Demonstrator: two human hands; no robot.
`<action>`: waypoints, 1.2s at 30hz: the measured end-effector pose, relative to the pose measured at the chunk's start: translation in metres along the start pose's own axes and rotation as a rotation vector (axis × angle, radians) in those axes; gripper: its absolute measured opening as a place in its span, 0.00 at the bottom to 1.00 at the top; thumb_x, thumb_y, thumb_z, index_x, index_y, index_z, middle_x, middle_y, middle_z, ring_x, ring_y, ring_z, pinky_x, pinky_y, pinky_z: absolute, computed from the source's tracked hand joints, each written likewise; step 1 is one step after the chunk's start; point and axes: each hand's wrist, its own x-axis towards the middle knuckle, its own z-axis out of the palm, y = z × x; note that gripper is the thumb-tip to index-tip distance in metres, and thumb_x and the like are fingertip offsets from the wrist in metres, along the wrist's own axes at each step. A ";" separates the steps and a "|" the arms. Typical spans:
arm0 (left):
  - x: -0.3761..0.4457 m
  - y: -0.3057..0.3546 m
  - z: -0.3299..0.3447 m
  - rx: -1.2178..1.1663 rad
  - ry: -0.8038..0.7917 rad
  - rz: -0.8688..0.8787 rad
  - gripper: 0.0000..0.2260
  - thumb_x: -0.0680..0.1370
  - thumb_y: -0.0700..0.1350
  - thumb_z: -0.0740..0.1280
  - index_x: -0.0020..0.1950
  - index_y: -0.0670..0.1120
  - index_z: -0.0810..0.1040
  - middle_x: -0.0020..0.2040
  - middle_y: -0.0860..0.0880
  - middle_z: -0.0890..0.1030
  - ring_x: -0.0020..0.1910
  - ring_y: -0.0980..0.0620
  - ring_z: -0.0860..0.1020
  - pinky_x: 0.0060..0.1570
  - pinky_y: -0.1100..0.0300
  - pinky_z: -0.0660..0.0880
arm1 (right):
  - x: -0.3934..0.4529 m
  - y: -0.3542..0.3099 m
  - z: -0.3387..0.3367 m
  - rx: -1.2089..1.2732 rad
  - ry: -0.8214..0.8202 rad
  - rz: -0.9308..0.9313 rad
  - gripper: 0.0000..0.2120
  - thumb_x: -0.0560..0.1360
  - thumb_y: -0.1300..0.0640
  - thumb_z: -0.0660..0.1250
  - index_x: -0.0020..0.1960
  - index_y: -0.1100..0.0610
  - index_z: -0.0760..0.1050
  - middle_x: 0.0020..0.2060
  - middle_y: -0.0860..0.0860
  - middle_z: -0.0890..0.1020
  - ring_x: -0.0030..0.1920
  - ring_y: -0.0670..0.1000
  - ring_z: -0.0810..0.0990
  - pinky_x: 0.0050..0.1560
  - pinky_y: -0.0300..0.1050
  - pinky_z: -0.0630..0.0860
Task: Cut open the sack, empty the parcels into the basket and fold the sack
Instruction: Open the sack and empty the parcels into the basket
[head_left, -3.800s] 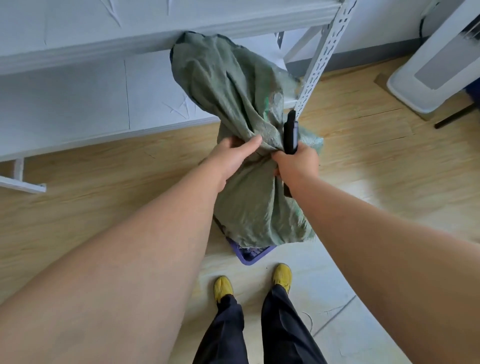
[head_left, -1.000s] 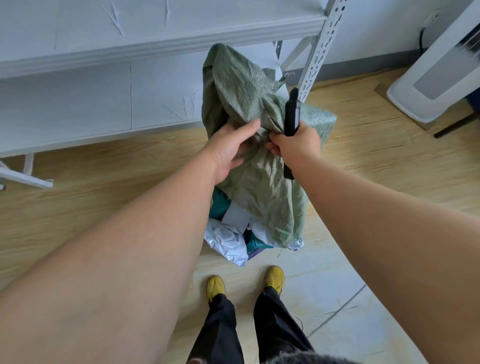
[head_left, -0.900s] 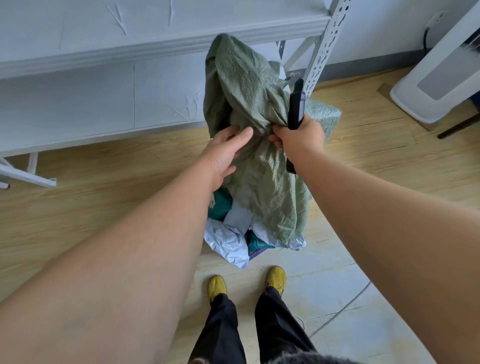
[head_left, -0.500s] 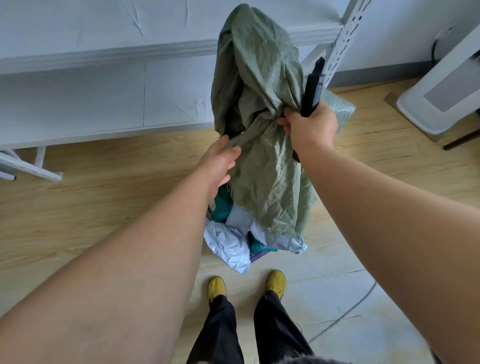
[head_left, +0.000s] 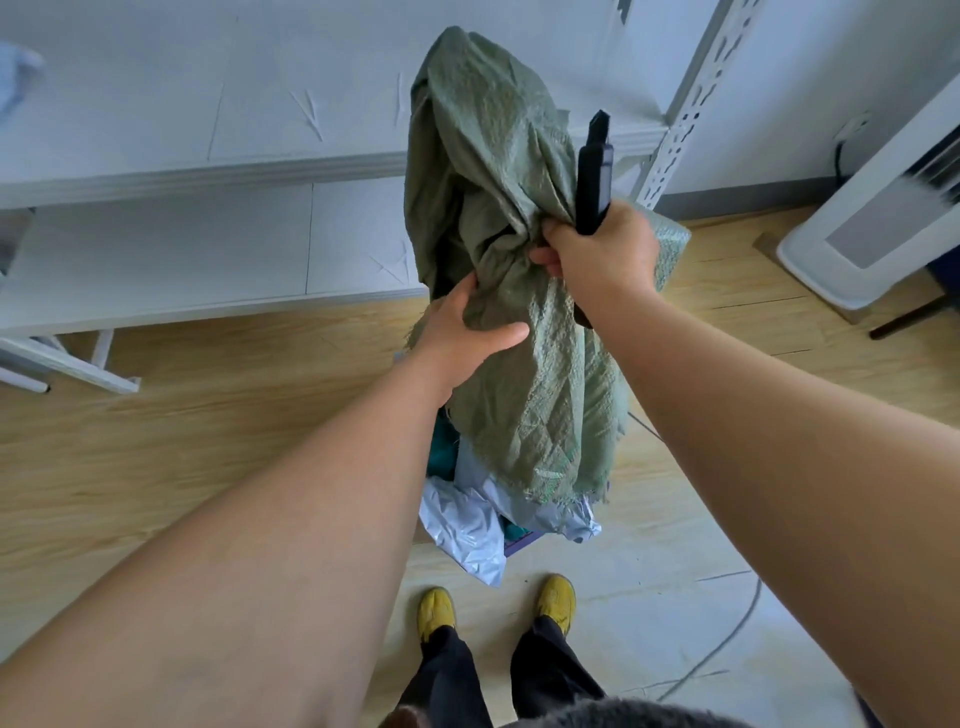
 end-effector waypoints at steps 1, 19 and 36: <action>-0.002 0.003 -0.002 0.045 0.022 0.009 0.44 0.66 0.58 0.77 0.76 0.58 0.58 0.74 0.52 0.62 0.71 0.52 0.65 0.69 0.49 0.66 | -0.001 -0.004 0.000 0.007 -0.008 0.002 0.02 0.74 0.60 0.69 0.43 0.55 0.77 0.33 0.52 0.85 0.31 0.44 0.85 0.43 0.50 0.83; -0.022 0.005 -0.020 0.020 0.084 0.135 0.39 0.66 0.55 0.78 0.72 0.54 0.64 0.64 0.57 0.73 0.65 0.54 0.72 0.64 0.57 0.69 | -0.030 -0.042 0.023 -0.121 -0.141 -0.060 0.08 0.73 0.59 0.69 0.36 0.53 0.74 0.26 0.52 0.83 0.33 0.52 0.85 0.43 0.52 0.83; 0.003 0.022 -0.014 -0.370 0.304 -0.226 0.25 0.72 0.56 0.73 0.65 0.45 0.74 0.56 0.49 0.79 0.52 0.45 0.79 0.58 0.50 0.76 | -0.033 0.011 0.005 -0.063 -0.225 0.178 0.18 0.67 0.50 0.78 0.49 0.54 0.73 0.36 0.52 0.83 0.29 0.46 0.82 0.35 0.42 0.82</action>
